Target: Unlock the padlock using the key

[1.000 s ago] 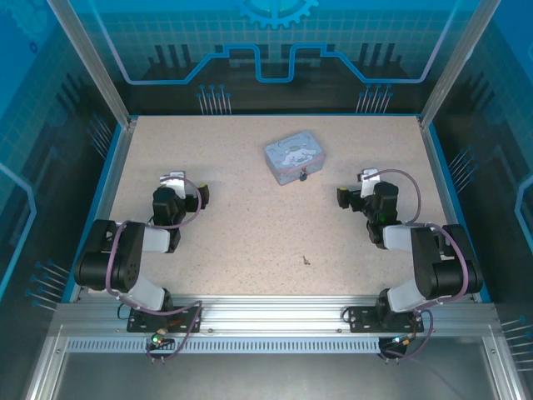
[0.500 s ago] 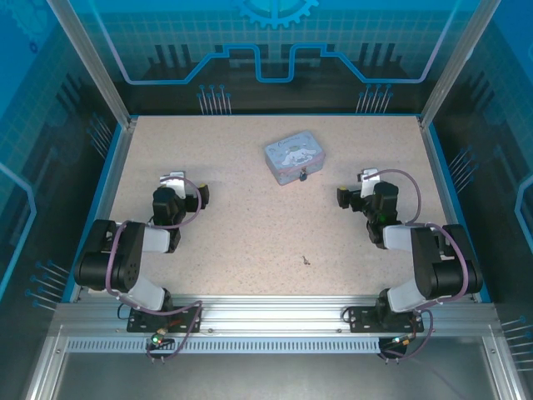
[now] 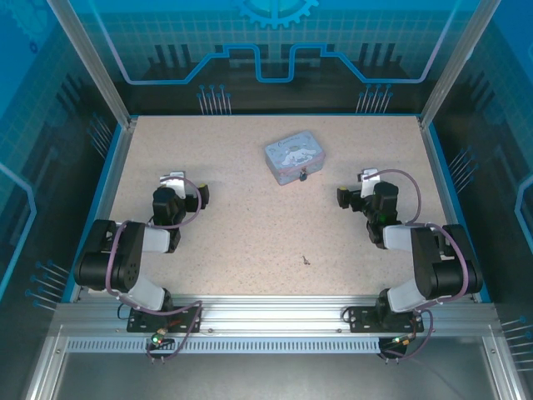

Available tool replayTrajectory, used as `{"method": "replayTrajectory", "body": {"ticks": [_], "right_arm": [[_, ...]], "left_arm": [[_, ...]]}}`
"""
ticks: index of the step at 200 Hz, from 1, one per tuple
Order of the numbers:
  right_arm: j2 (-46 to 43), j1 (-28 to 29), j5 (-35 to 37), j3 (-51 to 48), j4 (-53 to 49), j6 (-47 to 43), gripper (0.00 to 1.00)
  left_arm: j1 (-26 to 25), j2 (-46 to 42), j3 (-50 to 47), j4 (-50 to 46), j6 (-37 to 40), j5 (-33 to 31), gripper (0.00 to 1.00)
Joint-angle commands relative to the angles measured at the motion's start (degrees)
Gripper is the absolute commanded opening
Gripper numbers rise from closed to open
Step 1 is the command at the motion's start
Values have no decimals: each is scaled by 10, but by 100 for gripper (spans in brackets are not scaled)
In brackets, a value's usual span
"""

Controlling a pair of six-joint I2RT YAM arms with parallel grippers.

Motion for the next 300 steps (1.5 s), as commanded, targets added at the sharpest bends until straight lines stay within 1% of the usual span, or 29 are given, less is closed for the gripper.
{"method": "replayTrajectory", "body": {"ticks": [1,19,24,35,43,52,69,82,99,115,128,140,153,171,177,197,212,230,244,251,268,300], "right_arm": [[-14,-18,7,-6,19,24,100],[-28,-17,14,-7,11,24,100],[-38,-15,18,0,-8,24,100],[-66,-21,25,30,-91,36,100],[-87,-27,21,45,-142,46,100],[-115,-28,20,52,-174,52,100],[-165,-31,17,64,-240,72,100],[-201,-31,-1,80,-306,94,100],[-227,-31,-58,99,-363,126,100],[-223,-29,-120,120,-391,158,100],[-199,-26,-156,146,-405,186,100],[-161,-24,-189,173,-408,211,100],[-108,-18,-222,205,-396,233,100],[-27,-6,-244,255,-382,260,100],[1,-2,-250,290,-382,265,100],[95,9,-258,368,-387,279,100],[156,16,-250,419,-383,286,100],[221,19,-235,476,-385,294,100],[267,22,-238,512,-379,304,100],[288,22,-244,531,-377,305,100],[334,25,-263,578,-385,307,100],[385,35,-305,649,-416,281,98]], "left_arm": [[3,-24,-15,28,-14,-21,99],[3,-93,-18,-26,-14,-23,99],[3,-114,-14,-51,-14,-25,99],[3,-163,-5,-101,-20,-29,99],[3,-194,1,-124,-36,-32,99],[3,-224,11,-153,-65,-35,99],[3,-269,48,-243,-136,-29,99],[4,-286,81,-312,-181,2,99],[4,-282,125,-375,-222,88,99],[3,-256,172,-438,-247,168,99],[-4,-227,202,-469,-271,215,99],[-22,-196,218,-473,-292,239,99],[-52,-157,239,-474,-305,251,99],[-85,-90,277,-477,-320,260,99],[-94,-67,292,-476,-327,264,99],[-124,13,345,-461,-346,292,98],[-142,65,382,-449,-355,293,99],[-153,129,423,-432,-379,300,99],[-159,172,456,-422,-393,307,98],[-162,191,474,-423,-395,309,98],[-171,234,518,-427,-394,316,94],[-180,301,581,-428,-410,328,94]]}}
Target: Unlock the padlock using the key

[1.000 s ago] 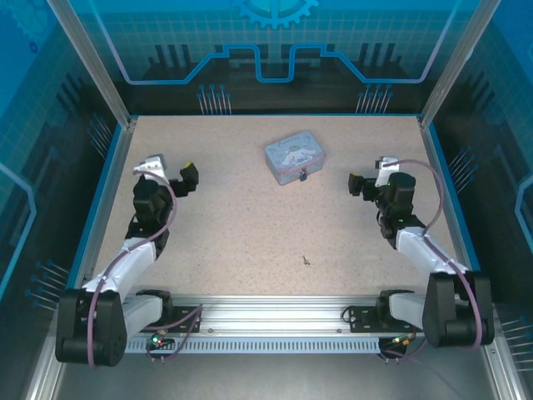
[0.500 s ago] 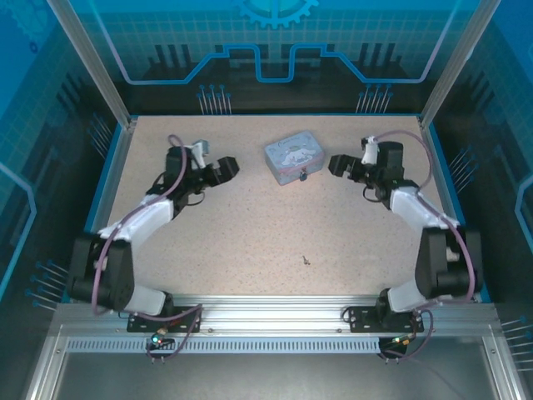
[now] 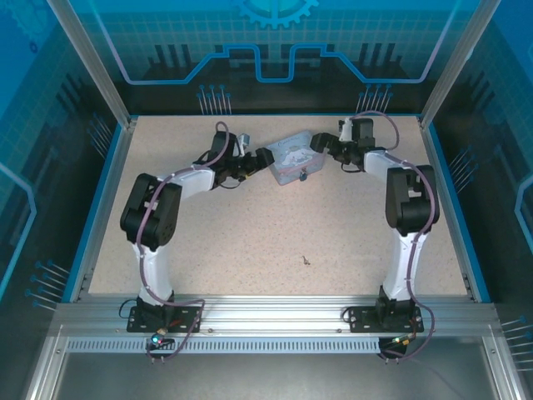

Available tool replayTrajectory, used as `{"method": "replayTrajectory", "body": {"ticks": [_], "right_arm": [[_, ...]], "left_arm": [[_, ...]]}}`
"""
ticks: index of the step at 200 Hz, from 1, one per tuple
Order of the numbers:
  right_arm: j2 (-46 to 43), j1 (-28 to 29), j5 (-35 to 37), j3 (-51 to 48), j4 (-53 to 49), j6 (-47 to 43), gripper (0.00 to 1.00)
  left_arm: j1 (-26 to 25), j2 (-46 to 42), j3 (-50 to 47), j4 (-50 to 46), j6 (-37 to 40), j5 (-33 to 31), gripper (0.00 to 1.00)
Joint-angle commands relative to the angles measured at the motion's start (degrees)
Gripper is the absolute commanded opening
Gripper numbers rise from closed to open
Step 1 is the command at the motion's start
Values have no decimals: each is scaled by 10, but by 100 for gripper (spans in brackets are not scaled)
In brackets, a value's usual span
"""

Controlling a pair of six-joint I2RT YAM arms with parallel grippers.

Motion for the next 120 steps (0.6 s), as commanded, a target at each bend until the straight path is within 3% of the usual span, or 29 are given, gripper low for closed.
{"method": "replayTrajectory", "body": {"ticks": [1,64,120], "right_arm": [[26,16,-49,52,-30,-15,98],[13,35,-101,37,-37,-43,90],[-59,66,-119,-60,-13,-50,88]], "left_arm": [[-9,38,48,6,-21,29,94],[-16,100,124,-14,-21,49,92],[-16,76,96,-33,4,53,91]]}}
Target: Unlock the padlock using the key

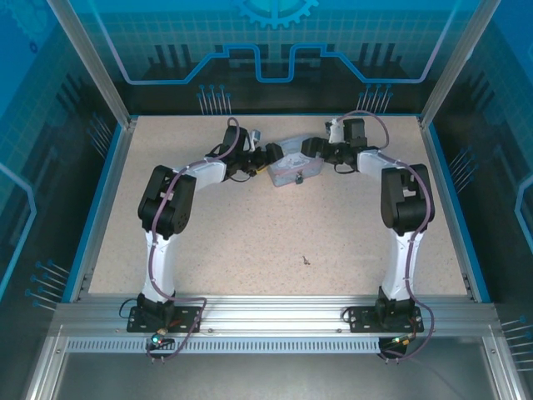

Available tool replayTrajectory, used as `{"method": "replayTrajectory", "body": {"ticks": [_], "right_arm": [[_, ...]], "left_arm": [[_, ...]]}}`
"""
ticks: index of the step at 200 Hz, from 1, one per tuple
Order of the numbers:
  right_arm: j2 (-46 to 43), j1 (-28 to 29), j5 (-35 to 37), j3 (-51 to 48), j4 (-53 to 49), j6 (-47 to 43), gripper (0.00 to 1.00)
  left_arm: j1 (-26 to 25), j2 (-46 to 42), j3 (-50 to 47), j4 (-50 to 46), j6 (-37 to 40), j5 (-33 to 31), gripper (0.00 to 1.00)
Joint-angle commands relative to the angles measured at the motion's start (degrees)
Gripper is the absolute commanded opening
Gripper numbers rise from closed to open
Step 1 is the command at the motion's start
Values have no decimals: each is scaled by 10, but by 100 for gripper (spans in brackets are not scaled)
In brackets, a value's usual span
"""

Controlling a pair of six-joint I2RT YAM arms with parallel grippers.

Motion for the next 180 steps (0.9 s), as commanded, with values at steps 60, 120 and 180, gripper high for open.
{"method": "replayTrajectory", "body": {"ticks": [60,120,180], "right_arm": [[-167,103,-13,-194,31,5,88],[-284,184,51,-335,55,21,90],[-362,198,132,-385,-12,7,94]], "left_arm": [[-5,-109,-129,-12,48,10,91],[-6,-187,-228,-7,67,-13,92],[6,-231,-266,-14,81,-57,97]]}}
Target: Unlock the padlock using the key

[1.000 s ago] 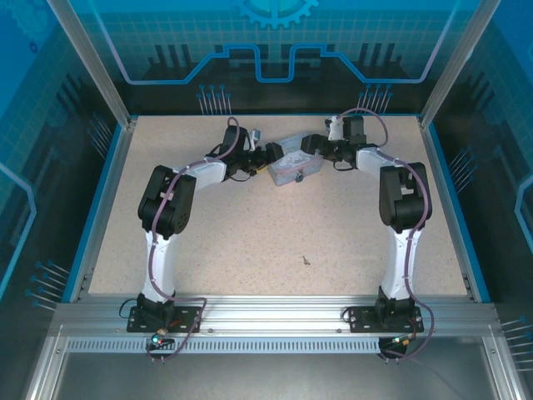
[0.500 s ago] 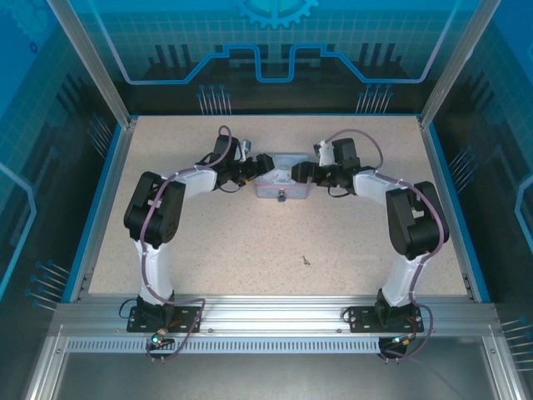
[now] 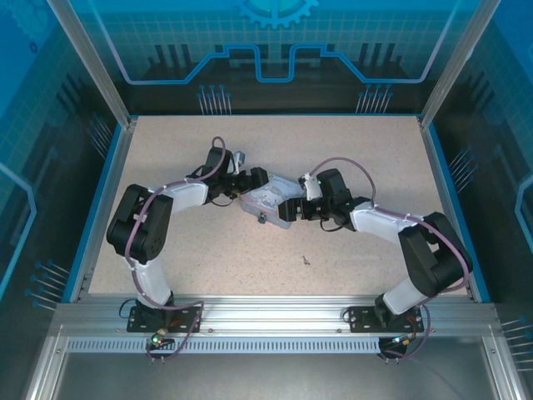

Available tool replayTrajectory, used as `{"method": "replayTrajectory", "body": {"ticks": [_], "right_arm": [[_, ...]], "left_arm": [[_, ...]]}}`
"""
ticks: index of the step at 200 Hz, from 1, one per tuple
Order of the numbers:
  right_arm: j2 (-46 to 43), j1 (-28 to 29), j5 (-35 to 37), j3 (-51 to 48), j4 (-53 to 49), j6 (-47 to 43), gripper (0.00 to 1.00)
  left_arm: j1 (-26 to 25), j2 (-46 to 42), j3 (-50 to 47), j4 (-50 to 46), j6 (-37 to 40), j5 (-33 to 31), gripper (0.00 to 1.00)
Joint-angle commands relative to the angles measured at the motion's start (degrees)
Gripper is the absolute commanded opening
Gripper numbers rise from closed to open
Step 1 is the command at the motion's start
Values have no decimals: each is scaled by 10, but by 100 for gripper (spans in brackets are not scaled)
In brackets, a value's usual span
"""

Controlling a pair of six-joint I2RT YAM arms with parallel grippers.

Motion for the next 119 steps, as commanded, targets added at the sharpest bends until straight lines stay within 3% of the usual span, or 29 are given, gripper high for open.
{"method": "replayTrajectory", "body": {"ticks": [1,48,68,119], "right_arm": [[-40,1,48,-4,-34,-13,94],[-133,0,146,12,-207,-33,95],[-168,10,169,10,-282,-21,89],[-192,92,179,-18,-402,42,77]], "left_arm": [[2,-38,-16,-5,18,-10,97],[58,-125,-43,-2,27,-23,99],[75,-175,-60,-4,33,-27,99],[78,-325,-151,6,39,-37,99]]}}
